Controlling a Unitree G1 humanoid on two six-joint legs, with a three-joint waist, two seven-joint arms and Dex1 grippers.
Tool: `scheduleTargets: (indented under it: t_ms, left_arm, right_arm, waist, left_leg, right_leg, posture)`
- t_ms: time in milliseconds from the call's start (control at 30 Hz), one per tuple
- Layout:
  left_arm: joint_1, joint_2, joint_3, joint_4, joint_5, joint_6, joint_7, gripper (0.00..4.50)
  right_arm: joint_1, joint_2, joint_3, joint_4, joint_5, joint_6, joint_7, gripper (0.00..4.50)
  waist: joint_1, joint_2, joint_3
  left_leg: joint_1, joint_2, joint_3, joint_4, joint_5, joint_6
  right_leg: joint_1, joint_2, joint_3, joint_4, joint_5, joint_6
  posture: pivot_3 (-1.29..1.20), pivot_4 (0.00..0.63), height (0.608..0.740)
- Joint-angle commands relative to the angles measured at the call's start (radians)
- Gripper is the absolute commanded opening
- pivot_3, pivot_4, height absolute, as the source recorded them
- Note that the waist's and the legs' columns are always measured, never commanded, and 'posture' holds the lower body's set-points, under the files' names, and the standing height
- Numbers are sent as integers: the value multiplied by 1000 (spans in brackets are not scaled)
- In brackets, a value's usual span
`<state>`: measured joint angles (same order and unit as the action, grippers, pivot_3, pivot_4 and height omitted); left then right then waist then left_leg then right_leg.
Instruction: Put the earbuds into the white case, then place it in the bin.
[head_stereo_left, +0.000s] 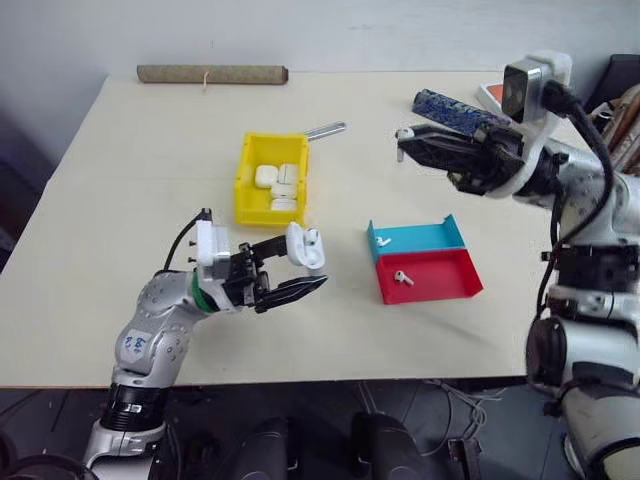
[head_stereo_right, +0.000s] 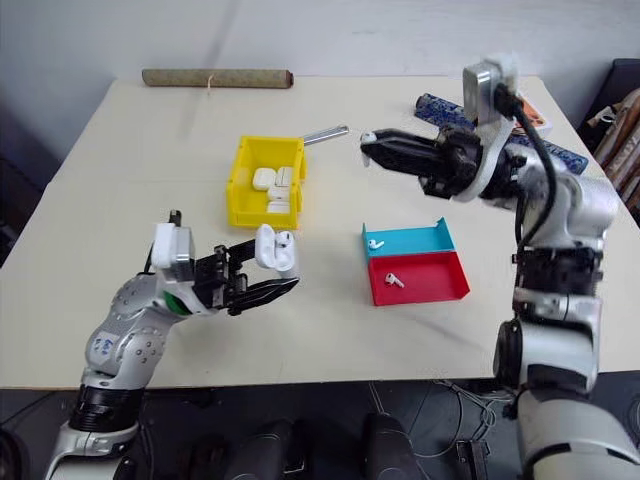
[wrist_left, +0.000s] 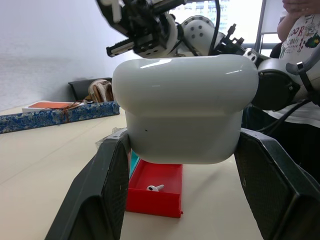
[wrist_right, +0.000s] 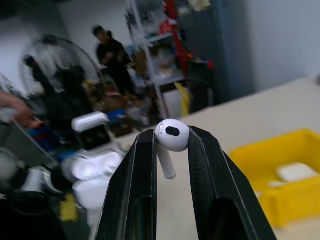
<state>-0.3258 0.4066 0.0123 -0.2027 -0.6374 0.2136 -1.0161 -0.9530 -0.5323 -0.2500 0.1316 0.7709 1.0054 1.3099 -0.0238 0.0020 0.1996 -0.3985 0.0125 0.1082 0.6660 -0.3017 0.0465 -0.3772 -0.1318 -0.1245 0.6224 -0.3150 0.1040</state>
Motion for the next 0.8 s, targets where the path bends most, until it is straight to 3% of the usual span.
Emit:
scheduleTargets:
  t_ms: [33, 167, 300, 800]
  left_arm:
    - [-31, -16, -13, 6, 24, -15, 16, 2718]
    - [-68, -37, -27, 42, 56, -29, 35, 2718]
    - [-77, -55, -31, 40, 54, -30, 31, 2718]
    - [-68, -71, -24, 16, 42, -17, 46, 2718]
  right_arm:
    - [45, 57, -55, -183, 169, 104, -134, 442]
    - [121, 144, -35, -325, 263, 114, -257, 442]
    - [193, 157, 29, -385, 223, 29, -282, 442]
    - [284, 131, 194, -365, 95, -199, -245, 442]
  waist:
    - [0, 0, 0]
    - [1, 0, 0]
    - [2, 0, 0]
    - [2, 0, 0]
  left_leg:
    - [0, 0, 0, 0, 0, 0]
    - [0, 0, 0, 0, 0, 0]
    - [0, -1, 0, 0, 0, 0]
    - [-1, -1, 0, 0, 0, 1]
  right_leg:
    - [0, 0, 0, 0, 0, 0]
    - [0, 0, 0, 0, 0, 0]
    - [0, 0, 0, 0, 0, 0]
    - [-1, 1, -1, 0, 0, 0]
  posture:
    - [0, 150, 740]
    - [0, 150, 740]
    - [0, 150, 740]
    - [0, 150, 740]
